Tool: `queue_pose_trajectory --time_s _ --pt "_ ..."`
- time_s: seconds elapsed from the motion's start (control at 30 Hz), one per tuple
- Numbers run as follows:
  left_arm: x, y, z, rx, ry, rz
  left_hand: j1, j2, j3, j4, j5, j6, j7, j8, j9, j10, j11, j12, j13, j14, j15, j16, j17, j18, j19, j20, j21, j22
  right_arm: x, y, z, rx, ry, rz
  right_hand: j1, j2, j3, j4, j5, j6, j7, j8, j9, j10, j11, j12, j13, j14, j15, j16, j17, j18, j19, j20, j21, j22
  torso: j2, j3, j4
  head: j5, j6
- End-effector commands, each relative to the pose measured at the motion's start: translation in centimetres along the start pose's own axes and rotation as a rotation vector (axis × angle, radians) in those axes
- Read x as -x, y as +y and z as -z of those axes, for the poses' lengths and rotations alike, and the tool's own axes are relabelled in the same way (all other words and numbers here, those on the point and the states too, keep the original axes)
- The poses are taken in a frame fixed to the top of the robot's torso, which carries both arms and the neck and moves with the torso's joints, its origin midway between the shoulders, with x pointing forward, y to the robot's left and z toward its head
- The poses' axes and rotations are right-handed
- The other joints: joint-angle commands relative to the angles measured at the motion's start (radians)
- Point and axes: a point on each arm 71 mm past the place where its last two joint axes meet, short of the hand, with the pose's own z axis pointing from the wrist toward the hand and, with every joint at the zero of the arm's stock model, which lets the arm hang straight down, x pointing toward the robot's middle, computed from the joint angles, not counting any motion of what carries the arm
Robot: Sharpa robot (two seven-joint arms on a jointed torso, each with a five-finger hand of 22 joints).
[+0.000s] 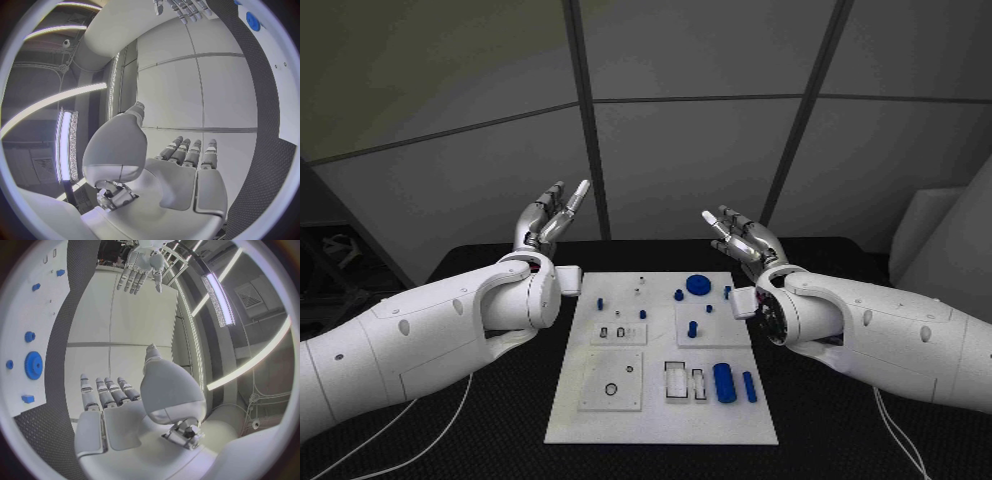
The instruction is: Assemble the parts on the task board
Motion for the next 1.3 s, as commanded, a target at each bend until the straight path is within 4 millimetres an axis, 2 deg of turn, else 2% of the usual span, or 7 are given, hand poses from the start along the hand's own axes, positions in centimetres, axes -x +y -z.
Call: queue_pose_trajectory --time_s 0.03,0.2,0.33,0.43,0.77,0.93,1.3 --pt "-0.4 -0.2 0.0 -0.026 0.044 0.012 0.052 0.004 0.006 0.014 0.006 0.02 0.015 0.006 0.003 0.013 0.018 0.007 0.002 0.005 0.017 0.006 0.002 -0.022 0.003 0.019 0.005 0.002 -1.2 0.0 -0.5 -0.051 0.194 0.05 0.14 0.022 0.008 -0.056 0.033 0.063 0.132 0.013 0.008 0.077 0.05 0.015 0.009 0.091 0.051 0.022 0.012 0.019 0.086 0.021 0.036 0.019 0.0 0.0001 -0.0001 0.0 0.0" --pt "-0.4 -0.2 0.0 -0.026 0.044 0.012 0.067 0.012 0.009 0.012 0.006 0.054 0.045 0.013 0.008 0.053 0.05 0.015 0.008 0.047 0.028 0.016 0.009 -0.021 0.022 0.03 0.012 0.007 -1.3 0.1 -0.9 -0.065 0.235 0.071 0.25 0.019 0.05 -0.156 0.032 0.269 0.146 0.055 0.032 0.342 0.076 0.069 0.032 0.361 0.063 0.084 0.034 0.051 0.282 0.018 0.115 0.055 0.0 0.0001 -0.0001 0.0 0.0" --pt "1.4 -0.2 0.0 -0.005 0.039 0.026 0.094 0.023 0.014 0.005 0.012 0.159 0.084 0.039 0.023 0.158 0.093 0.04 0.022 0.202 0.051 0.058 0.032 -0.02 0.113 0.05 0.048 0.029 1.2 1.0 -1.3 0.099 0.163 0.377 0.301 0.01 0.079 -0.211 0.023 0.504 0.124 0.108 0.055 0.636 0.044 0.135 0.051 0.635 0.029 0.147 0.05 0.087 0.423 0.016 0.177 0.078 0.005 -0.0024 0.0013 0.001 -0.011" --pt "1.6 -0.3 0.2 -0.005 0.044 0.029 0.127 0.024 0.012 -0.006 0.005 0.268 0.094 0.066 0.036 0.293 0.11 0.07 0.035 0.446 0.084 0.13 0.063 -0.039 0.36 0.061 0.152 0.085 1.5 1.8 -1.5 0.156 0.168 0.483 0.323 0.002 0.102 -0.237 0.015 0.691 0.093 0.138 0.063 0.746 0.009 0.149 0.042 0.749 -0.007 0.164 0.047 0.115 0.503 0.01 0.217 0.087 0.011 -0.0014 0.0024 0.002 -0.012" --pt "1.8 -0.8 1.3 0.0 0.07 0.04 0.185 0.04 -0.002 -0.05 0.005 0.552 0.092 0.118 0.057 0.711 0.14 0.155 0.056 0.787 0.051 0.2 0.084 -0.018 0.71 0.051 0.301 0.14 2.3 3.9 -2.0 0.247 0.179 0.695 0.325 -0.036 0.175 -0.245 0.022 0.808 0.065 0.094 0.044 0.905 -0.033 0.084 0.038 0.935 -0.059 0.142 0.049 0.114 0.619 -0.041 0.279 0.098 0.045 -0.0027 0.0129 -0.005 -0.007" --pt "1.9 -1.1 2.1 0.006 0.094 0.046 0.201 0.051 -0.012 -0.079 0.005 0.656 0.105 0.13 0.058 0.788 0.115 0.162 0.054 0.872 0.026 0.207 0.097 -0.015 0.792 0.028 0.342 0.156 2.5 4.7 -2.3 0.269 0.198 0.823 0.319 -0.064 0.215 -0.24 0.029 0.845 0.055 0.08 0.046 0.957 -0.047 0.063 0.039 1.013 -0.083 0.142 0.059 0.114 0.672 -0.069 0.326 0.118 0.063 -0.0052 0.0178 -0.012 -0.003" --pt "0.8 -2.0 4.5 0.025 0.175 0.074 0.211 0.064 -0.021 -0.108 0.005 0.697 0.104 0.127 0.052 0.841 0.1 0.154 0.052 0.922 0.01 0.201 0.113 -0.018 0.841 0.009 0.371 0.169 1.2 5.5 -2.4 0.221 0.294 1.191 0.289 -0.157 0.294 -0.224 0.029 0.893 0.032 0.049 0.045 1.012 -0.084 0.043 0.041 1.303 -0.162 0.284 0.191 0.111 0.816 -0.16 0.646 0.305 0.119 -0.0129 0.0396 -0.033 0.01"
